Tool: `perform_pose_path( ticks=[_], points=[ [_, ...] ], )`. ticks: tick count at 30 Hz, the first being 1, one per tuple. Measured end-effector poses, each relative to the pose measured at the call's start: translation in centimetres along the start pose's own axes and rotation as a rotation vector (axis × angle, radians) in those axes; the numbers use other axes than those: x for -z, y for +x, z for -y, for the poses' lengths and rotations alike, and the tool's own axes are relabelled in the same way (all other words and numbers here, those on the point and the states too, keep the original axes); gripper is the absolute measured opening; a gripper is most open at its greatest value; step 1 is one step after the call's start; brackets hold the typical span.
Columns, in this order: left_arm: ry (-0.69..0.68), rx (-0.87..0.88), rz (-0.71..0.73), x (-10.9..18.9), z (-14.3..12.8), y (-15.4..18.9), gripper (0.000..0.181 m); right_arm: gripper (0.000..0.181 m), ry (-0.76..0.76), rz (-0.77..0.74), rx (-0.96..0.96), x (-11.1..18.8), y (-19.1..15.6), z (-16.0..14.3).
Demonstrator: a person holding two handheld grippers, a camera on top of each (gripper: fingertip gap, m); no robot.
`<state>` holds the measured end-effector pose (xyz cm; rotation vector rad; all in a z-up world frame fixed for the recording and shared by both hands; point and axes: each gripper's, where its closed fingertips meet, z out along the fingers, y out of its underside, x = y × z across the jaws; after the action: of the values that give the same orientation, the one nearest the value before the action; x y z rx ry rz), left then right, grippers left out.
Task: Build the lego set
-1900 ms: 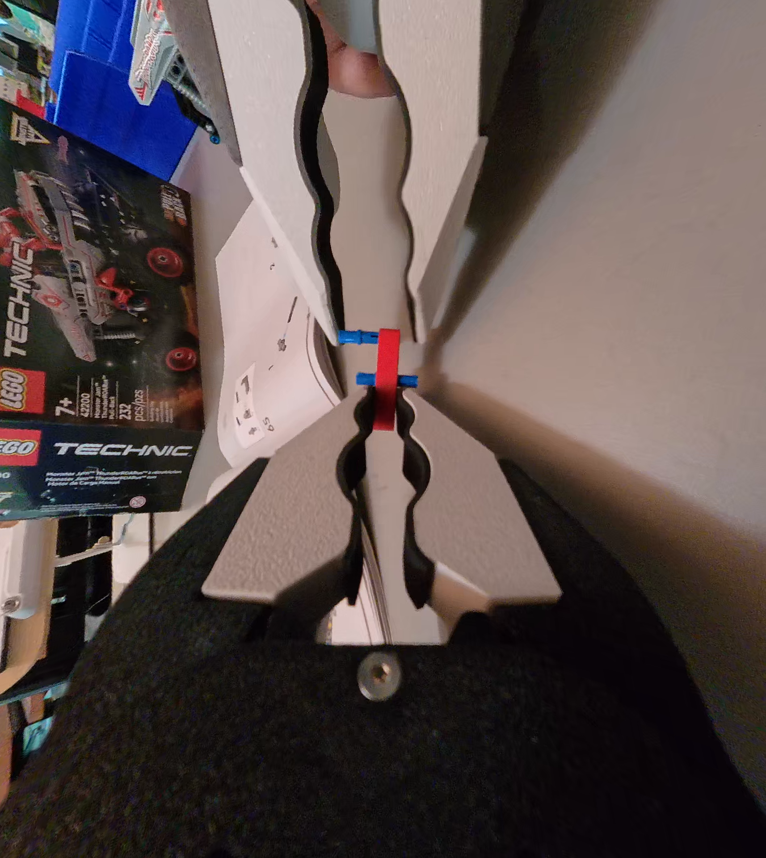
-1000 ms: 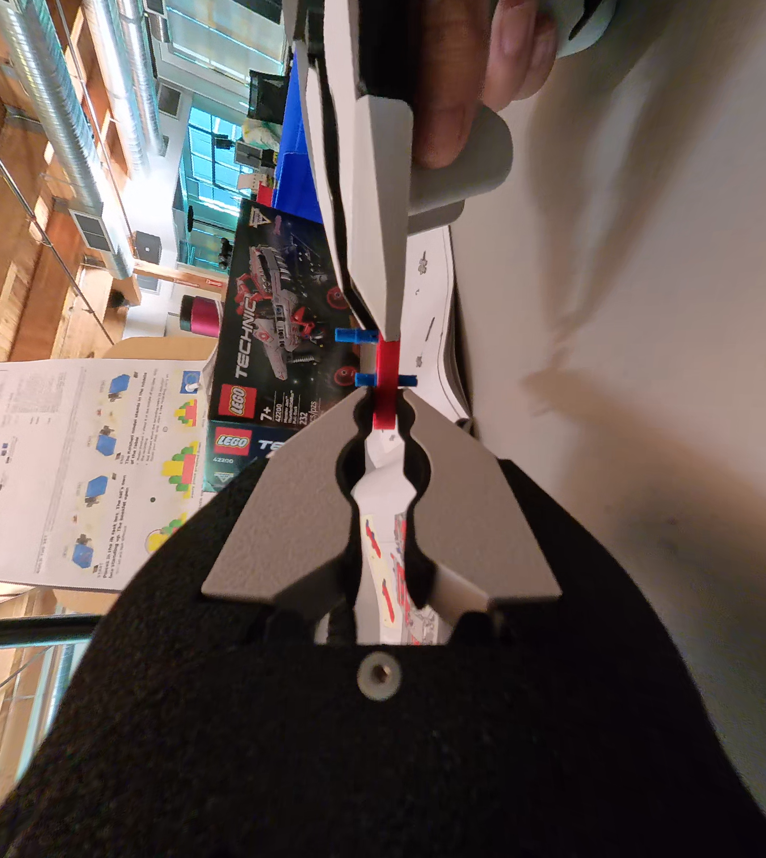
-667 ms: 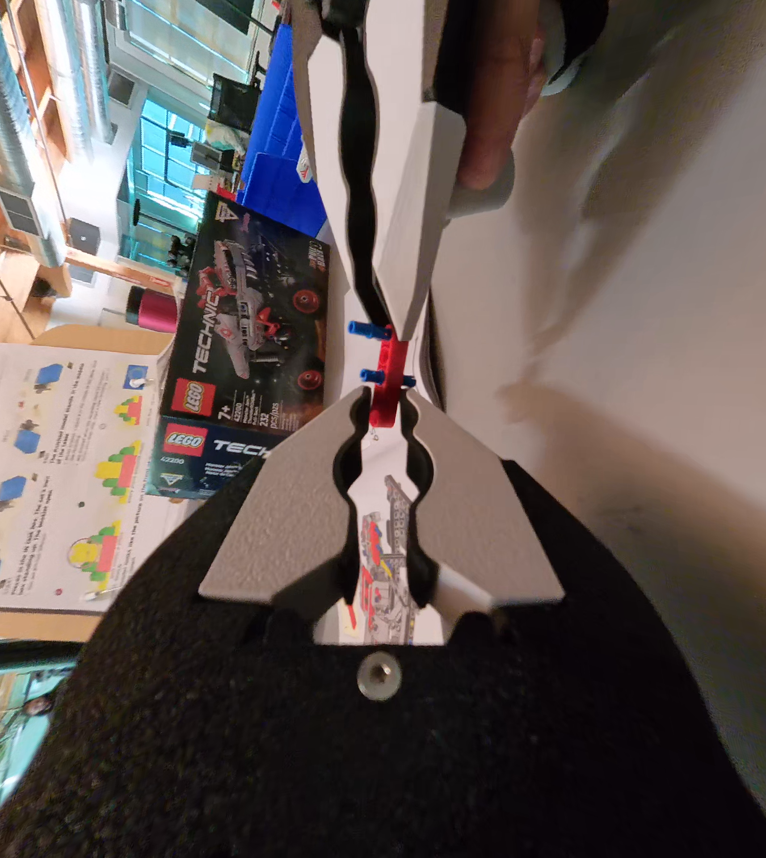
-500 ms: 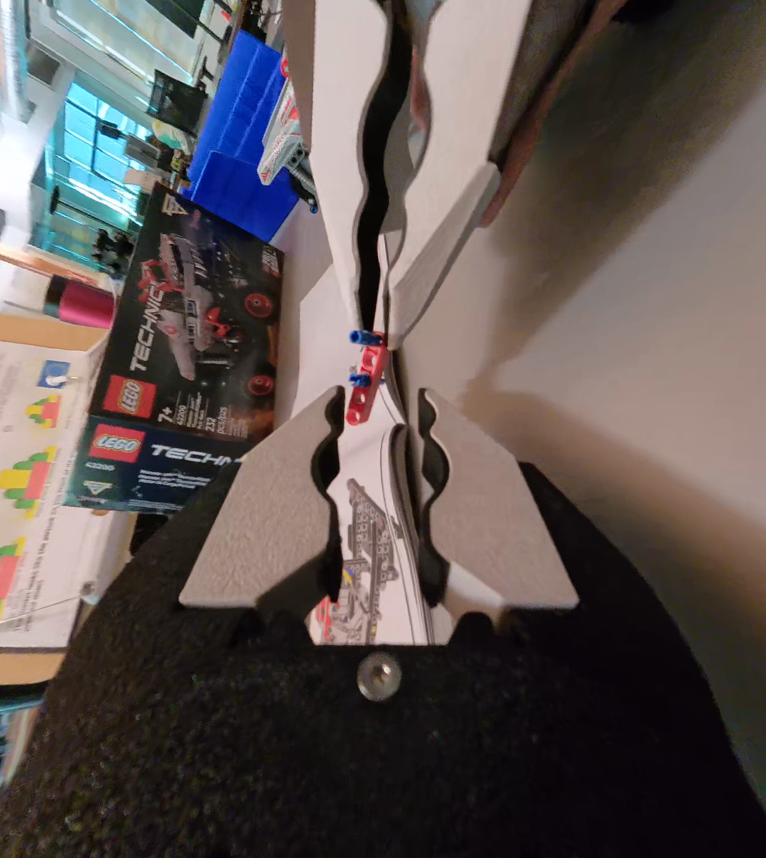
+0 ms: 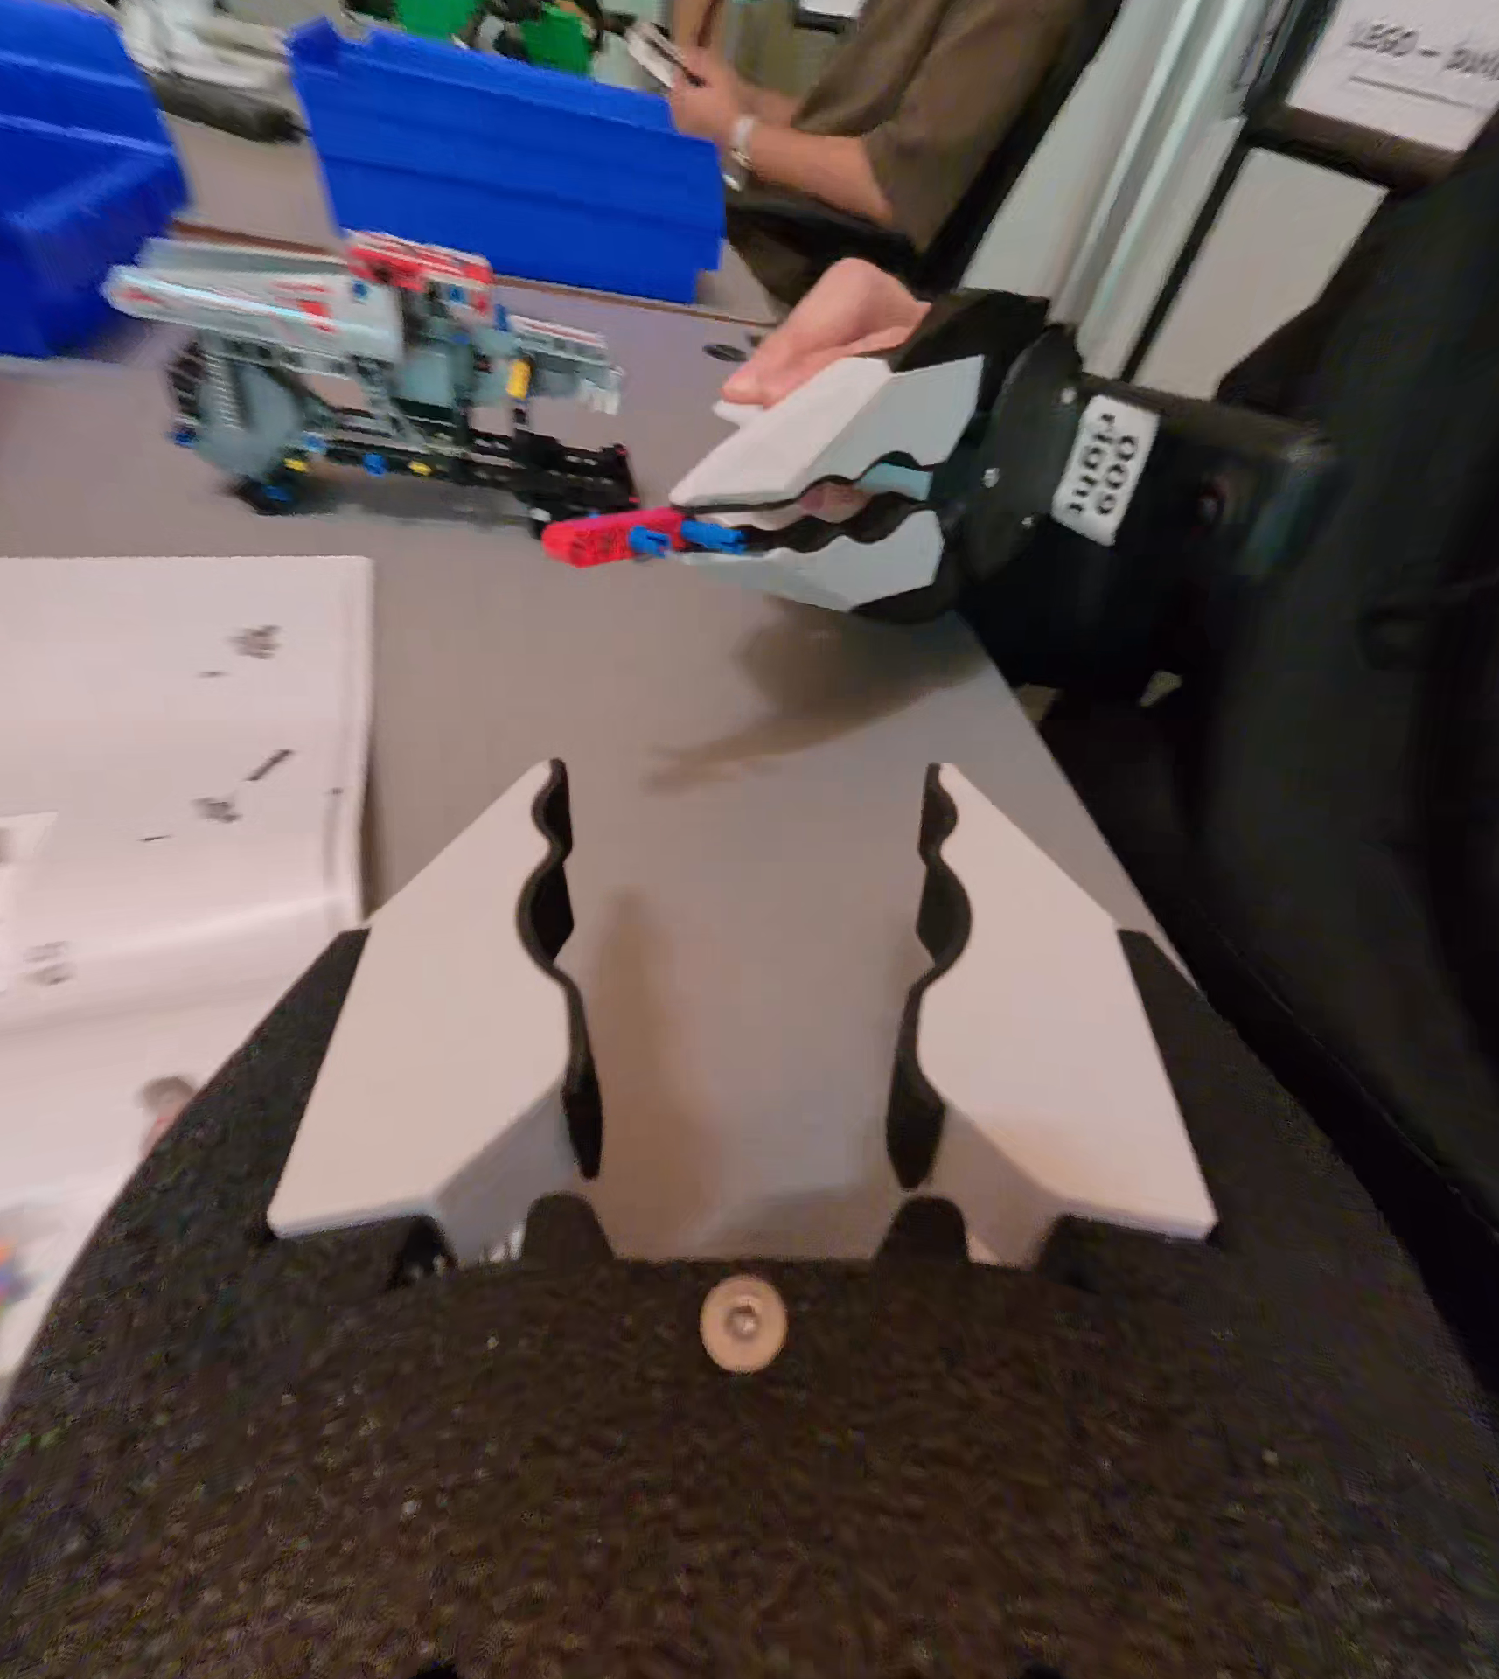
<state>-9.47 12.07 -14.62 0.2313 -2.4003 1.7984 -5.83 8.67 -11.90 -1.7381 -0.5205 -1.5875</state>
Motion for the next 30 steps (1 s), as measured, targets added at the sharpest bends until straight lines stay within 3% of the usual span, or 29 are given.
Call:
perform_pose_path(
  ticks=[6, 12, 24, 30],
  points=[
    [-0.051, 0.143, -0.217, -3.0, 1.5, 1.5, 0.083, 0.005, -0.080, -0.054, 0.007, 1.2, 0.6, -2.0],
    [-0.032, 0.264, -0.260, -5.6, 3.7, 0.7, 0.083, 0.005, -0.027, -0.117, -0.105, 2.2, 1.8, -2.0],
    [0.135, 0.365, -0.273, -9.5, 7.6, 0.0, 0.079, 0.005, 0.006, -0.178, -0.292, 3.6, 4.0, -4.6],
    [-0.121, 0.232, -0.233, -7.8, 6.8, 1.7, 0.083, 0.005, 0.073, -0.158, -0.226, 3.5, 3.4, -2.8]
  ],
)
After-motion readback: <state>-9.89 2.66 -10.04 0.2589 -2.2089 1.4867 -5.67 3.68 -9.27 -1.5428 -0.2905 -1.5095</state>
